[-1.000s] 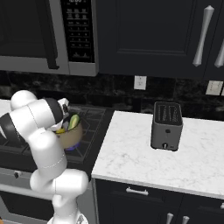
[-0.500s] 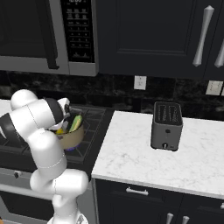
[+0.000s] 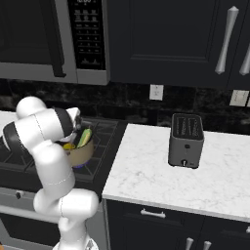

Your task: Put the lemon and corn in the pot. Retrieve the spatula and lightly stir the vegetables in the pot.

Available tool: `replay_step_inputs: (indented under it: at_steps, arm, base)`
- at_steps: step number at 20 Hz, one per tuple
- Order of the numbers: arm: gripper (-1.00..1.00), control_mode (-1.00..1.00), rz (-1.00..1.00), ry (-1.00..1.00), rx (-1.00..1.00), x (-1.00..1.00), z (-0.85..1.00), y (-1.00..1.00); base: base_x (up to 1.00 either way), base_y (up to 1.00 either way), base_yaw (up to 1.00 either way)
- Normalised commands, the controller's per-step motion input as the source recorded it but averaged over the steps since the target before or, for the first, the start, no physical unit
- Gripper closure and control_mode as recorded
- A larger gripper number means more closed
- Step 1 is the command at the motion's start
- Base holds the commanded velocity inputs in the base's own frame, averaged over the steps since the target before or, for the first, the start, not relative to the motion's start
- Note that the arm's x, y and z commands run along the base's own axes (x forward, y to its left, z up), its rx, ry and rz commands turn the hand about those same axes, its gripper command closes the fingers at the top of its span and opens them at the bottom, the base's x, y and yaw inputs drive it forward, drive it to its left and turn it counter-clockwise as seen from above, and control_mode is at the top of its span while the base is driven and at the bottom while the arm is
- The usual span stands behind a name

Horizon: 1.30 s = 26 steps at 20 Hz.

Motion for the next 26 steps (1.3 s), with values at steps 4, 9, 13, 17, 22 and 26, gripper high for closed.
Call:
replay_step_inputs:
  at_steps: [4, 9, 13, 17, 22, 26]
  arm:
    - [1.0, -1.0, 0.0, 0.57, 0.4, 0.2, -0.02, 0.05]
    - [1.0, -1.0, -0.05, 0.47, 0.13, 0.05, 0.0, -0.02]
    - [1.0, -1.0, -0.12, 0.36, -0.07, -0.15, 0.0, -0.36]
    - [1.0, -1.0, -0.14, 0.37, -0.15, -0.19, 0.05, -0.53]
    - [1.0, -1.0, -0.11, 0.28, -0.06, -0.18, 0.72, -0.24]
    - [1.0, -1.0, -0.08, 0.19, 0.0, -0.13, 1.0, -0.08]
  base:
    - [0.0, 0.0, 0.0]
    - [0.0, 0.0, 0.0]
    - [0.0, 0.0, 0.0]
    - [0.0, 0.0, 0.0]
    - [0.0, 0.0, 0.0]
    - [0.0, 0.0, 0.0]
